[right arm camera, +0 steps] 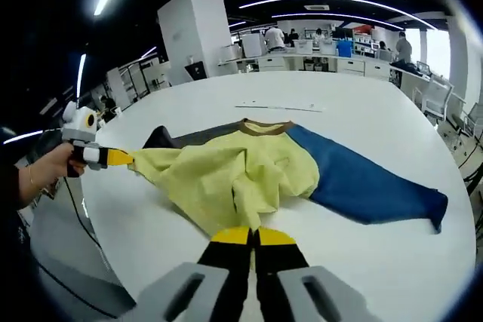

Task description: Fold the garment on the visible template until the final outline fits inside the template.

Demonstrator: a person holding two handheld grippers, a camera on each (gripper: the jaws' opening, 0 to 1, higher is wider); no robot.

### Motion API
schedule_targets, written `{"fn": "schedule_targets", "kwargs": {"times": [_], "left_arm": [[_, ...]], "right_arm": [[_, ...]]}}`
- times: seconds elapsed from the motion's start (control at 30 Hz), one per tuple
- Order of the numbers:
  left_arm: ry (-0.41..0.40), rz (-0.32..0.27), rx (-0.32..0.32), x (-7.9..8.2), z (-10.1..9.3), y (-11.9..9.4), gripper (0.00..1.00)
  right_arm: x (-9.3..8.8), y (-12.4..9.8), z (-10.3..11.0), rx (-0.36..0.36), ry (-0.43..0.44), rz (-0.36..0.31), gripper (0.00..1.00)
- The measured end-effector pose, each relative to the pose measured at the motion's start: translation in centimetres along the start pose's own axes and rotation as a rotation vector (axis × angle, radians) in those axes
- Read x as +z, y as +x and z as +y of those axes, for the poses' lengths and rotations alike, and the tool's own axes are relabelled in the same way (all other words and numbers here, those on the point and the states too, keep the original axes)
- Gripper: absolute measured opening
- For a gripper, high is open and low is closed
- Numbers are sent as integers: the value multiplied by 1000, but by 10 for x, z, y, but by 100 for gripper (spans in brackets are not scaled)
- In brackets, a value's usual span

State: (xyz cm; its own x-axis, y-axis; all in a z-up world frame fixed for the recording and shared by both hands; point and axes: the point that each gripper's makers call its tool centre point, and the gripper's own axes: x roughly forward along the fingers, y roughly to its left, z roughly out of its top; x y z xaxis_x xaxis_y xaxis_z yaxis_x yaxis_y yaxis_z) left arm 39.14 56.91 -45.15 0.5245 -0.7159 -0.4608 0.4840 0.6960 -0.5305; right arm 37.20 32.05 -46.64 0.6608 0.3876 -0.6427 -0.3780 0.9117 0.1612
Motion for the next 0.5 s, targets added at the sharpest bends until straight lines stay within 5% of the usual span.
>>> {"fn": "schedule_targets", "kwargs": {"times": [0.5], "left_arm": [[-67,111,24,-56,-3,-42,1]], "right_arm": [[-48,-46,-21,-79,56,102,0]]}}
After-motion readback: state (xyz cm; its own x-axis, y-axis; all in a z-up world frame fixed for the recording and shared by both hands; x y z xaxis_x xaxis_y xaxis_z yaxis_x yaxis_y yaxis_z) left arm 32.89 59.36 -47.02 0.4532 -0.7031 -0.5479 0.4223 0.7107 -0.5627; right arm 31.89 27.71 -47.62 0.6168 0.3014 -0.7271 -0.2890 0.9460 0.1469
